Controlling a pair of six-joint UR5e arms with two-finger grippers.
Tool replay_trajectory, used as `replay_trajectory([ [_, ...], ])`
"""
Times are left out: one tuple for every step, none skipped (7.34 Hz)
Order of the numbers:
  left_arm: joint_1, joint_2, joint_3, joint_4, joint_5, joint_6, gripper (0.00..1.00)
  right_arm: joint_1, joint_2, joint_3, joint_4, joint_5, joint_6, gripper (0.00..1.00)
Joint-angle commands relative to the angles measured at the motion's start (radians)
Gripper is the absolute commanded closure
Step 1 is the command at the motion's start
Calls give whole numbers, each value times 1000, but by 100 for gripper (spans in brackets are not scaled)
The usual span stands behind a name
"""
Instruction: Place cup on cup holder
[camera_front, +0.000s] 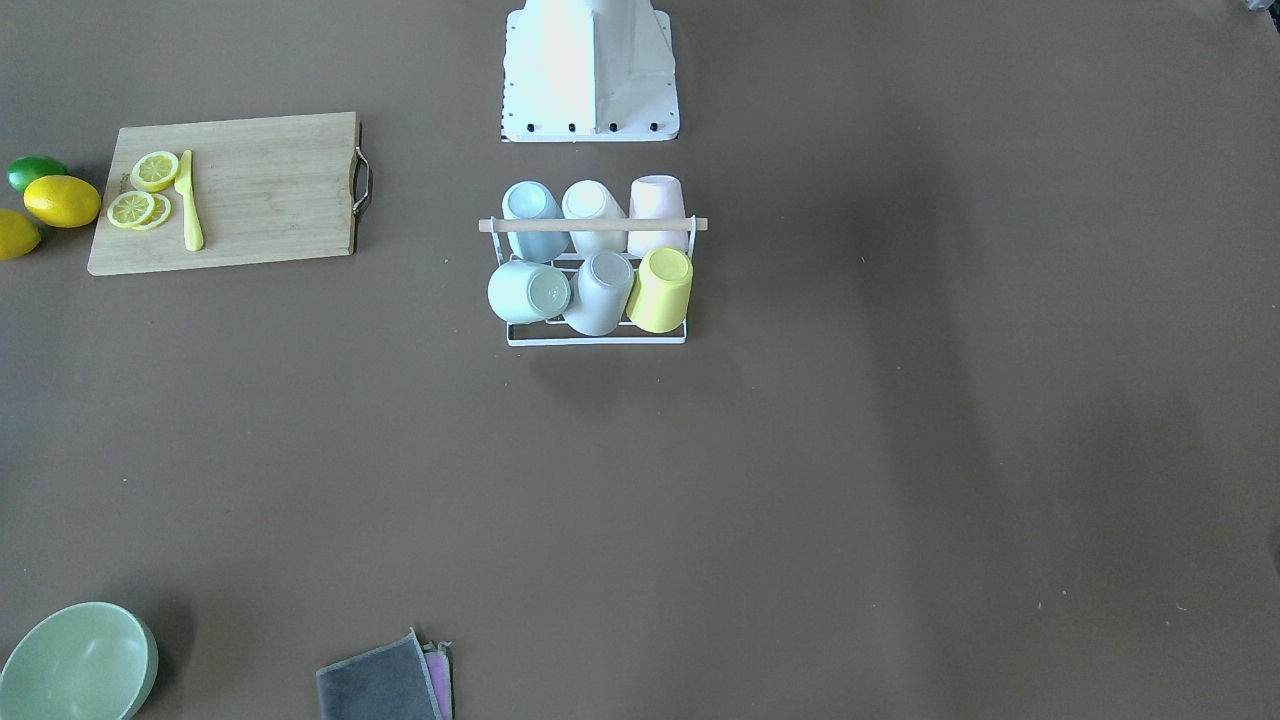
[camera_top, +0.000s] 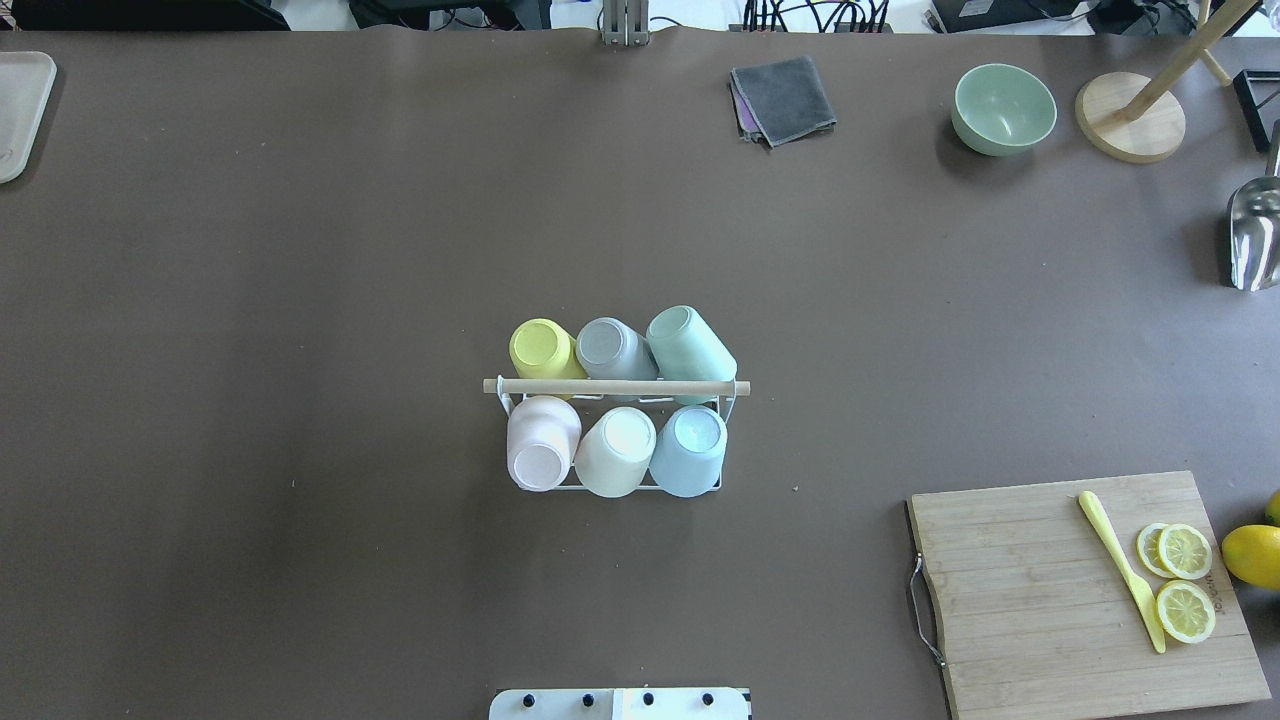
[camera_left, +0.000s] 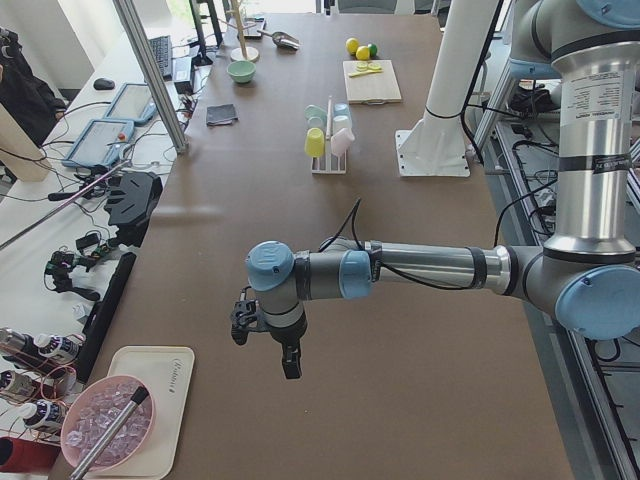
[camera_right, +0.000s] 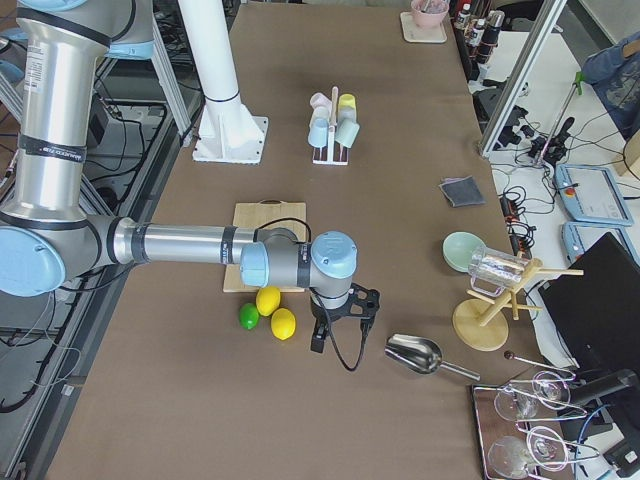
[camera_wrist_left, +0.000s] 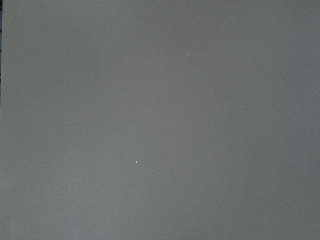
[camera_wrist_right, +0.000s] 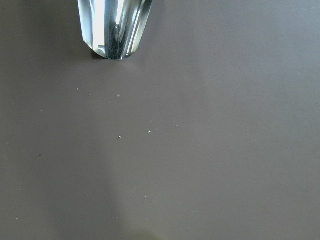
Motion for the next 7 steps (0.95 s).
replay_trajectory([
  [1, 0, 8, -100, -3, -1, 2, 0, 0, 1, 0, 0, 1, 0],
  [1, 0, 8, -173, -14, -3, 2, 0, 0, 1, 0, 0, 1, 0],
  [2, 1, 8, -200, -14, -3, 2, 0, 0, 1, 0, -2, 1, 0],
  [2, 2, 8, -200, -16, -3, 2, 0, 0, 1, 0, -2, 1, 0],
  [2, 2, 11, -200, -31, -3, 2, 0, 0, 1, 0, -2, 1, 0],
  [2, 2, 13, -200, -60, -4, 2, 0, 0, 3, 0, -2, 1, 0],
  [2, 2, 13, -200, -60, -3, 2, 0, 0, 3, 0, -2, 1, 0],
])
